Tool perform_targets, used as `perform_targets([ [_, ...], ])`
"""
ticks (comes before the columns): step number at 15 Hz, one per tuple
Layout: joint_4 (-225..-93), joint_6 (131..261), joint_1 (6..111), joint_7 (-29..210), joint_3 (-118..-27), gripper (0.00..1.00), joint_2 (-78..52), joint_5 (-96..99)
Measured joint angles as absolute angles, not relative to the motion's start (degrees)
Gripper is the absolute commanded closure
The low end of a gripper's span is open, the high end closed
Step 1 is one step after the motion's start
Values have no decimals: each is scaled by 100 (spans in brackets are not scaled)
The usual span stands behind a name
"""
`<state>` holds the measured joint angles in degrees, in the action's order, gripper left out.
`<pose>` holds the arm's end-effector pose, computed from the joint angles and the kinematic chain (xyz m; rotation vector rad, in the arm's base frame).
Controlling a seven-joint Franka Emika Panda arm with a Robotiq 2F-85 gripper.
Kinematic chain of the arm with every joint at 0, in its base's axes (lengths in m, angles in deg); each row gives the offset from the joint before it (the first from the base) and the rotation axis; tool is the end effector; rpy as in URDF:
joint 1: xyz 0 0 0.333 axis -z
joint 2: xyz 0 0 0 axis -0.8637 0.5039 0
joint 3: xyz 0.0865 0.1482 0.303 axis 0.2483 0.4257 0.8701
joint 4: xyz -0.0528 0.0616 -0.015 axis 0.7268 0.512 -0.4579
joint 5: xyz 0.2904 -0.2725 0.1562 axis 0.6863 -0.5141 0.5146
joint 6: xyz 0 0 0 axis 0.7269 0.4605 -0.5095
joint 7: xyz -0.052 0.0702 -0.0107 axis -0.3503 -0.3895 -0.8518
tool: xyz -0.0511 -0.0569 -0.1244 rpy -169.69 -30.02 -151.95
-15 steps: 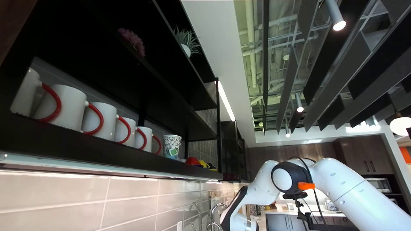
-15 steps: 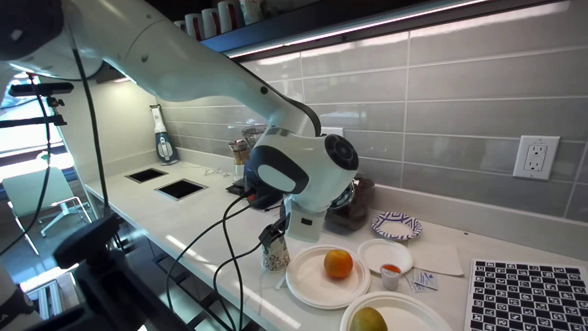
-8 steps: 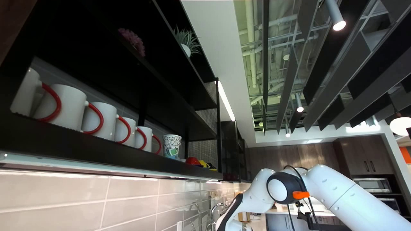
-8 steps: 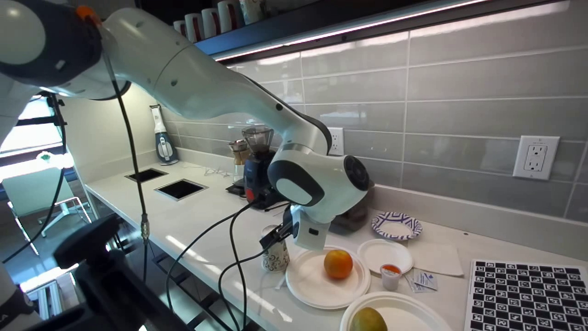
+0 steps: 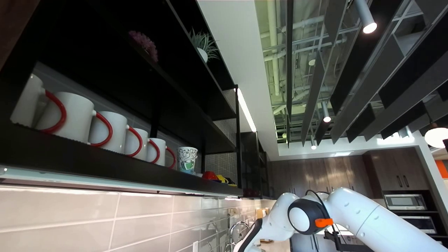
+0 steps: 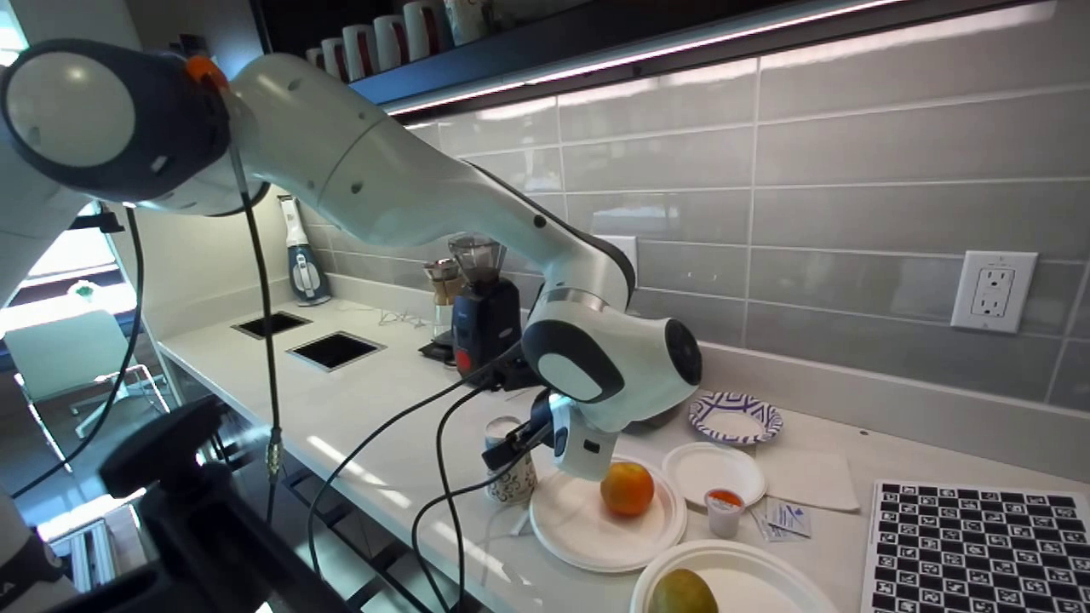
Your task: Pick up the two cups from the counter and put them on the shelf
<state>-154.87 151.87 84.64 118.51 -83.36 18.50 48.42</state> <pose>0.5690 -0.3257 0.1165 -1.7156 1.7281 0.8944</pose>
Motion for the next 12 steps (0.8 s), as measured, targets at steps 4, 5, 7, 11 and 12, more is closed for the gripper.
perform_targets([
  [4, -15236, 15029, 8466, 11851, -8269, 0, 2036, 4868],
  [5, -15175, 15004, 8467, 11851, -8251, 0, 2075, 4875],
  [7, -15073, 14947, 8467, 11854, -8226, 0, 2145, 4891],
  [11, -14864, 14823, 8467, 11877, -8193, 1, 2292, 4898],
  [12, -14823, 14809, 8466, 11880, -8184, 3, 2324, 4898],
])
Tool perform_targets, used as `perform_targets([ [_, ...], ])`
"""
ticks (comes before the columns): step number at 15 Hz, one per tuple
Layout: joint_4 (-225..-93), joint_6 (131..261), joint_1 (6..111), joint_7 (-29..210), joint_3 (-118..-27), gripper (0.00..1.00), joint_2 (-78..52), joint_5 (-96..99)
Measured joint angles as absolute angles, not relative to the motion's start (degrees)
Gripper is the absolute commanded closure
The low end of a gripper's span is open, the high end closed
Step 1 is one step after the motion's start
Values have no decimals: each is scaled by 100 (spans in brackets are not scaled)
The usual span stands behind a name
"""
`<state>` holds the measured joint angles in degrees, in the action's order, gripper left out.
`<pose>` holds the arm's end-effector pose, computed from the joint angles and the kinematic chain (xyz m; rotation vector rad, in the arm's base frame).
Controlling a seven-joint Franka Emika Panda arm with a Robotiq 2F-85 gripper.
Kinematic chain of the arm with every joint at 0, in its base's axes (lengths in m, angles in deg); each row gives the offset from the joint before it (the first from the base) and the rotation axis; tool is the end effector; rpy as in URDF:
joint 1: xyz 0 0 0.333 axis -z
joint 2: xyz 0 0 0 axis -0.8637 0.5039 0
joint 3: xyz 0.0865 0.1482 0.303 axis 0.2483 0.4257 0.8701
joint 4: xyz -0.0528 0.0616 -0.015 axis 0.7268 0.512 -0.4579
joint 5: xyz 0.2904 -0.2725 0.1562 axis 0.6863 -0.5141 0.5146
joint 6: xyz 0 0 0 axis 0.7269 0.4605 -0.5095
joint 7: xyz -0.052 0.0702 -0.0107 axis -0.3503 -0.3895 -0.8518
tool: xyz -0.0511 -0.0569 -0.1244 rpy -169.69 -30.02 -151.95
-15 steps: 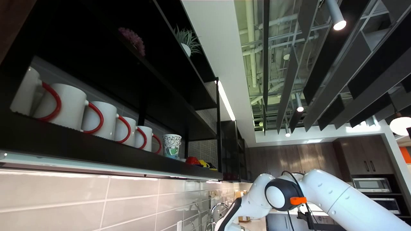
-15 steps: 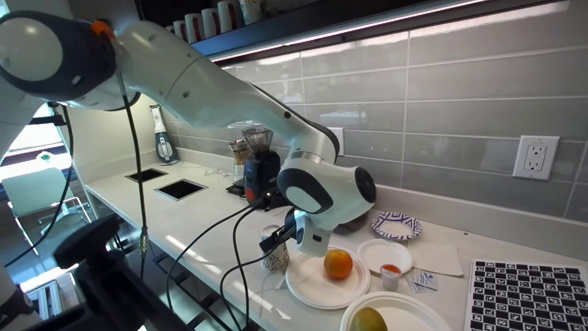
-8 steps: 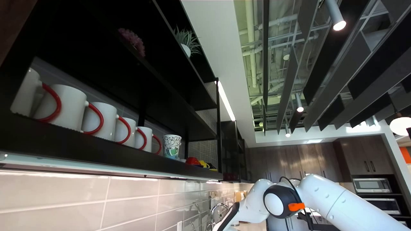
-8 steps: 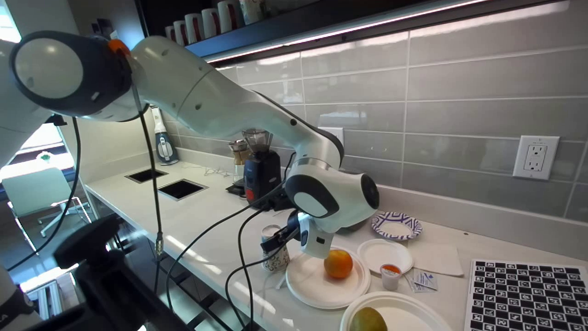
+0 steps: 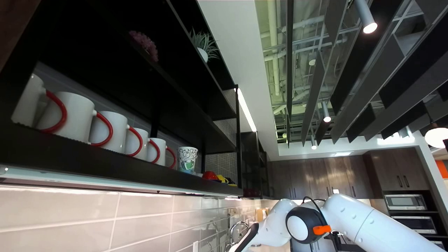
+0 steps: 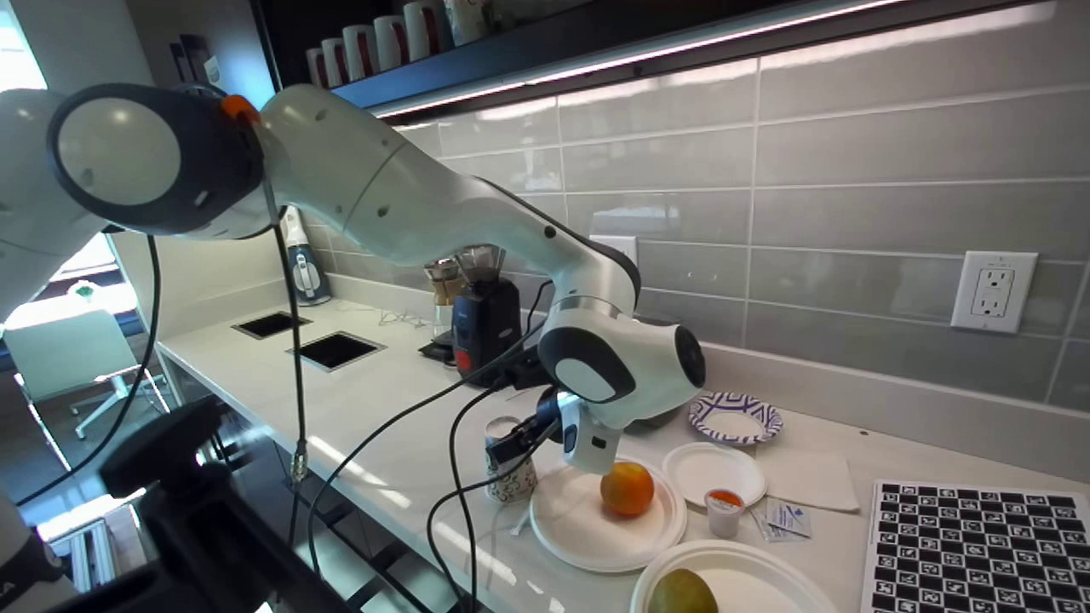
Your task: Pick up the two cups from the counter and put them on the shelf
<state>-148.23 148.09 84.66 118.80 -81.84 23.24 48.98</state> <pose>0.5950 -0.3122 0.1035 -1.7354 1.6514 0.9492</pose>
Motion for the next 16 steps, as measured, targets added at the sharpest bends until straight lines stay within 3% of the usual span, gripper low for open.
perform_targets([
  [4, -14646, 14705, 8466, 11891, -8167, 18, 2450, 4898],
  [7, -14527, 14605, 8467, 11902, -8160, 49, 2514, 4898],
  [9, -14465, 14572, 8467, 11905, -8152, 60, 2539, 4898],
  [16, -14438, 14556, 8459, 11844, -8162, 63, 2320, 4897],
])
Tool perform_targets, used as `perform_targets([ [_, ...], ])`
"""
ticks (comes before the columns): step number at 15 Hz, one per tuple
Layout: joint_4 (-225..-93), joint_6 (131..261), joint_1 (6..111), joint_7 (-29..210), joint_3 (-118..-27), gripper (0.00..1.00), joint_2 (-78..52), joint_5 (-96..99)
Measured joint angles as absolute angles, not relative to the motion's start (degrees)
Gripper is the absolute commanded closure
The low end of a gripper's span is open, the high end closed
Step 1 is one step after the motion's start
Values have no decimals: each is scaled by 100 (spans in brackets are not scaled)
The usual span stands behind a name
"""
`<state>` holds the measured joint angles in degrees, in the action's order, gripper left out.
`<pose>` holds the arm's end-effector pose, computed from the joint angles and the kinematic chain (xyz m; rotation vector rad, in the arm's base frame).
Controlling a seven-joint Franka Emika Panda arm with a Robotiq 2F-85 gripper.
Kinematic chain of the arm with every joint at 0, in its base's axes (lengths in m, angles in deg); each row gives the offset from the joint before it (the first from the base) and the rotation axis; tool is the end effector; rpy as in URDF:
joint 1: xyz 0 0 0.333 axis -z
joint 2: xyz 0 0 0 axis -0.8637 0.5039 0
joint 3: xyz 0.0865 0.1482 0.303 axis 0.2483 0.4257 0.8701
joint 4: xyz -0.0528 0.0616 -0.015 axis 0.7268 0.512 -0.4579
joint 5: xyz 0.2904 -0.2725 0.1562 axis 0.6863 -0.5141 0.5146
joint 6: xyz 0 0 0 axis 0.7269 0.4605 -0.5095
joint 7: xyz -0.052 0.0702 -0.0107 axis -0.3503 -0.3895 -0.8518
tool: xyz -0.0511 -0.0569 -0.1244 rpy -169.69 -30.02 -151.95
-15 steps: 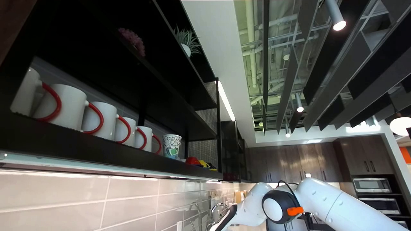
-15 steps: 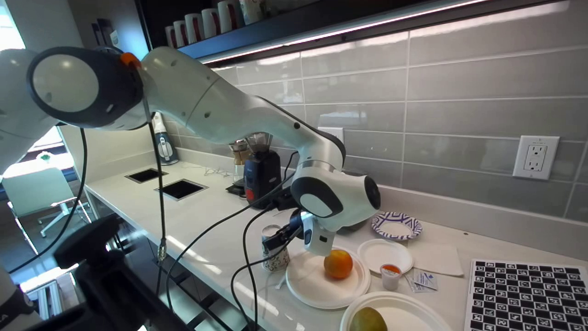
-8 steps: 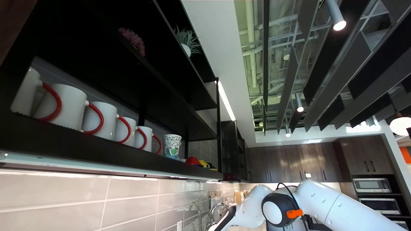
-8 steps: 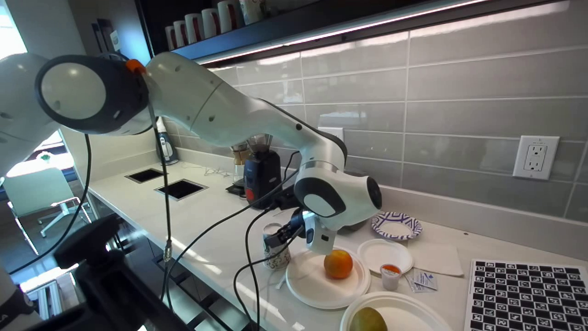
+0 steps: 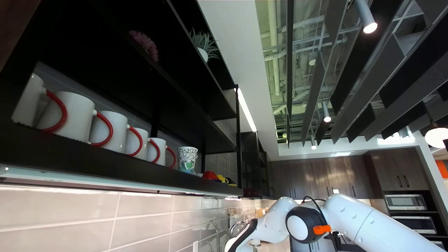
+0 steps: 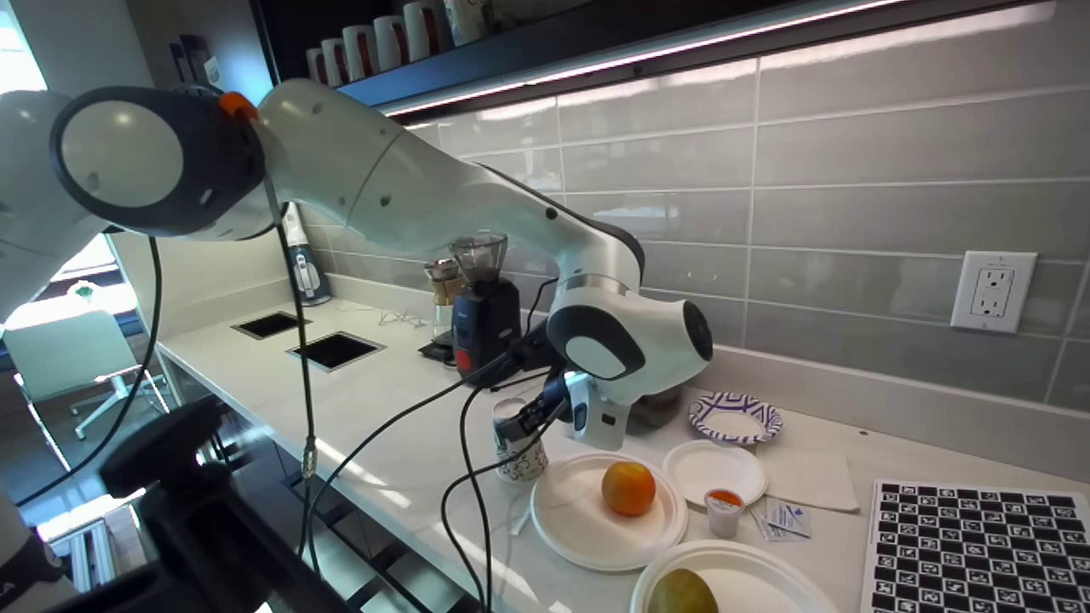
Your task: Pick up the two cups from the counter and put them on the shelf
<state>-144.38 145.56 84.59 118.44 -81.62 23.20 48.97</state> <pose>0.6145 -0.3127 0.1294 -1.7774 1.5940 0.9235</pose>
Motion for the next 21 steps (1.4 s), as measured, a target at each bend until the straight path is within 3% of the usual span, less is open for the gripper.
perform_targets([
  [10, -16301, 15798, 7743, 11517, -8717, 63, -37, 4193],
  [21, -18143, 17112, 7361, 11713, -8705, 63, -2157, 3427],
])
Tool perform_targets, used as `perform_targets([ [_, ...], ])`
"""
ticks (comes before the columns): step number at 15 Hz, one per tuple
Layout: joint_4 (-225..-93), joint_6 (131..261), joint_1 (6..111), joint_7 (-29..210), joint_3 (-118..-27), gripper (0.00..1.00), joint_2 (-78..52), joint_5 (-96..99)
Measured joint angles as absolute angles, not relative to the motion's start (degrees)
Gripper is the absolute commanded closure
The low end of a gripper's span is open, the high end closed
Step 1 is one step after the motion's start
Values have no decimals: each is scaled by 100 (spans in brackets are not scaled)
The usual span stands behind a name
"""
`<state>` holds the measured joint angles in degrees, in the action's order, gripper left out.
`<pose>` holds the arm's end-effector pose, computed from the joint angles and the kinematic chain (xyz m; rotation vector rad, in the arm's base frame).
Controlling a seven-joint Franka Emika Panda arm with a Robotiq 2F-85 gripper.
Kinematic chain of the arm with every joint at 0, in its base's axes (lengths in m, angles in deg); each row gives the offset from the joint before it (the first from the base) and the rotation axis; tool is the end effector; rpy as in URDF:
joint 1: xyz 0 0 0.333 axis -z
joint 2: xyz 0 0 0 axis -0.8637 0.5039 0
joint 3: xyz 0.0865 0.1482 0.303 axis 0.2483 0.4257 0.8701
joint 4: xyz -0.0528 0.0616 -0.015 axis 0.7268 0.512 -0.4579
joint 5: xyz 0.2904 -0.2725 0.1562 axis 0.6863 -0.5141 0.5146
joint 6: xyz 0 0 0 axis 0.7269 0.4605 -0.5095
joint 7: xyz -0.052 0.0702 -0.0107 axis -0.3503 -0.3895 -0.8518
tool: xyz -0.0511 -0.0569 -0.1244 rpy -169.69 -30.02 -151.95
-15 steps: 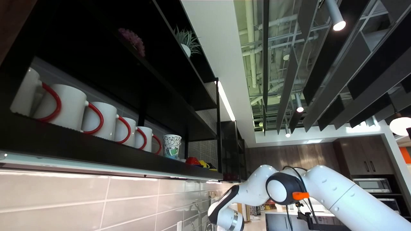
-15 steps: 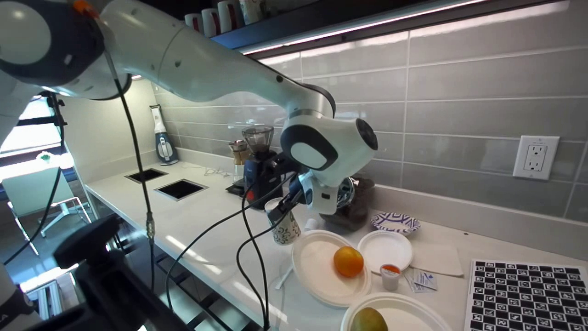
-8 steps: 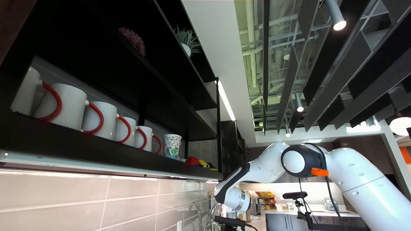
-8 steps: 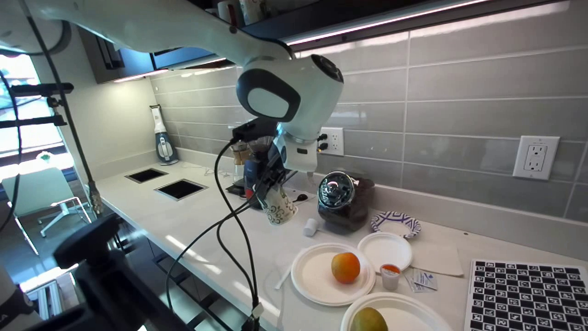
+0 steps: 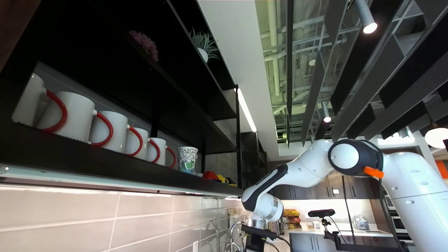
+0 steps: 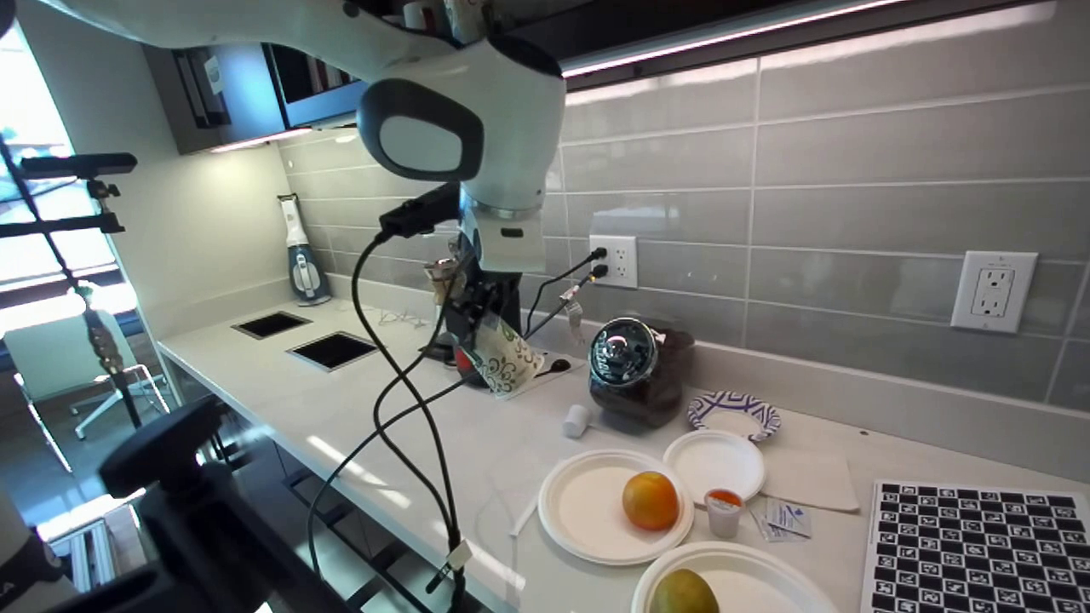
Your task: Pick up the two cups from the counter and put them on the shelf
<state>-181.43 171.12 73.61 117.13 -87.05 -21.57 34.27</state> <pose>0.5251 -0.2684 0.3594 -2.1090 1.6814 0.2838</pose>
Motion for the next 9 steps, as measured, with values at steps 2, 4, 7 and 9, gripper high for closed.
perform_targets([
  [2, -18553, 17634, 7335, 11862, -8674, 63, -2759, 3189],
  [4, -18921, 18144, 7338, 12113, -8617, 63, -3383, 2885],
  [7, -19326, 18808, 7410, 12547, -8424, 63, -4280, 2451],
  [9, -19463, 19212, 7494, 12761, -8212, 63, -4766, 2165],
])
